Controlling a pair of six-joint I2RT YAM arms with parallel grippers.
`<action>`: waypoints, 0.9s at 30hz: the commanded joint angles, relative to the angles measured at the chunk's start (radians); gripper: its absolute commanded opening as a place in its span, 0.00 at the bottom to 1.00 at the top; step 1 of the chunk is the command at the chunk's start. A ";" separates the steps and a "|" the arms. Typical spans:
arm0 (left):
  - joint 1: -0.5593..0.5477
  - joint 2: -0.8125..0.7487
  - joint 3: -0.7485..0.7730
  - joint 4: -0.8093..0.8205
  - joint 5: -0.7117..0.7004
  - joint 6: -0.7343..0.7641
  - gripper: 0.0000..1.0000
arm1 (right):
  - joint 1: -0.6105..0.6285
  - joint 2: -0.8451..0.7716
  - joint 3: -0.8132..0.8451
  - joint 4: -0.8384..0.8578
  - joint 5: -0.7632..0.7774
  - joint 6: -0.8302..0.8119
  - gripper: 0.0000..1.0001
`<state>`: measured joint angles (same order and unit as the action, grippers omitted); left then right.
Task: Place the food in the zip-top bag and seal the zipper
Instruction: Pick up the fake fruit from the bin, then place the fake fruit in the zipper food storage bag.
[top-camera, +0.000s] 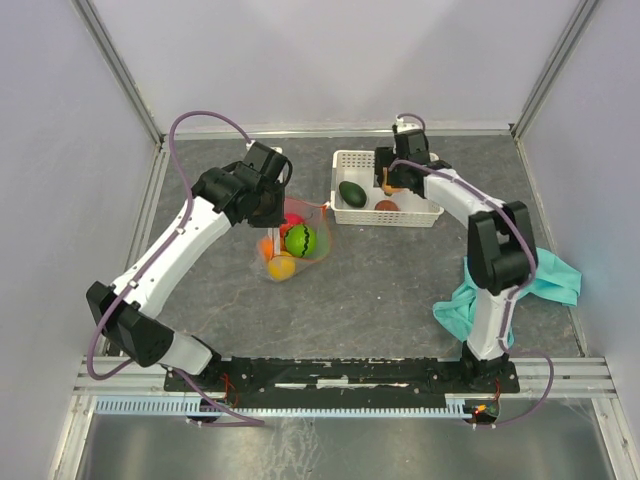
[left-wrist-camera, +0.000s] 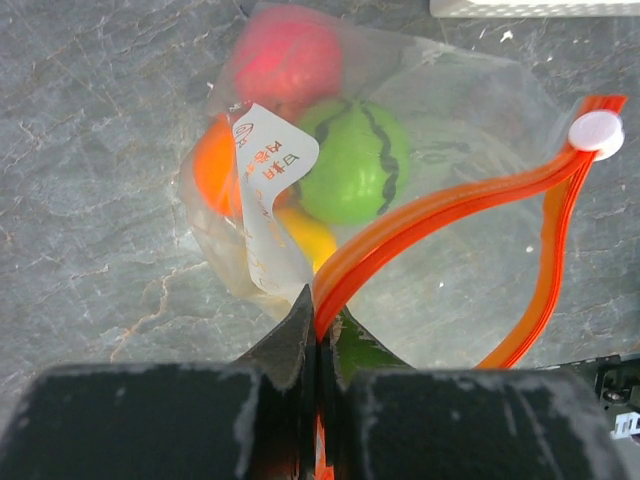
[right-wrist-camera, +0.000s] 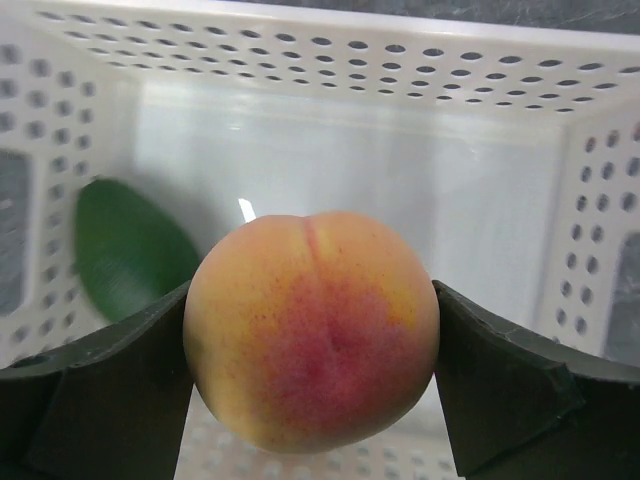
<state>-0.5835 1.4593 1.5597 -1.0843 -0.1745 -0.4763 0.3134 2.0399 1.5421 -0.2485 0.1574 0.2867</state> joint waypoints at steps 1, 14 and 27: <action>0.007 0.007 0.057 -0.060 0.022 0.039 0.03 | 0.010 -0.235 -0.087 0.033 -0.093 0.002 0.56; 0.006 0.012 0.091 -0.126 0.026 0.047 0.03 | 0.218 -0.669 -0.281 0.024 -0.228 0.049 0.60; 0.007 0.022 0.105 -0.151 0.051 0.053 0.03 | 0.482 -0.787 -0.442 0.355 -0.298 0.133 0.61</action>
<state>-0.5835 1.4792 1.6157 -1.2327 -0.1474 -0.4694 0.7265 1.2621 1.1320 -0.0723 -0.1333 0.3790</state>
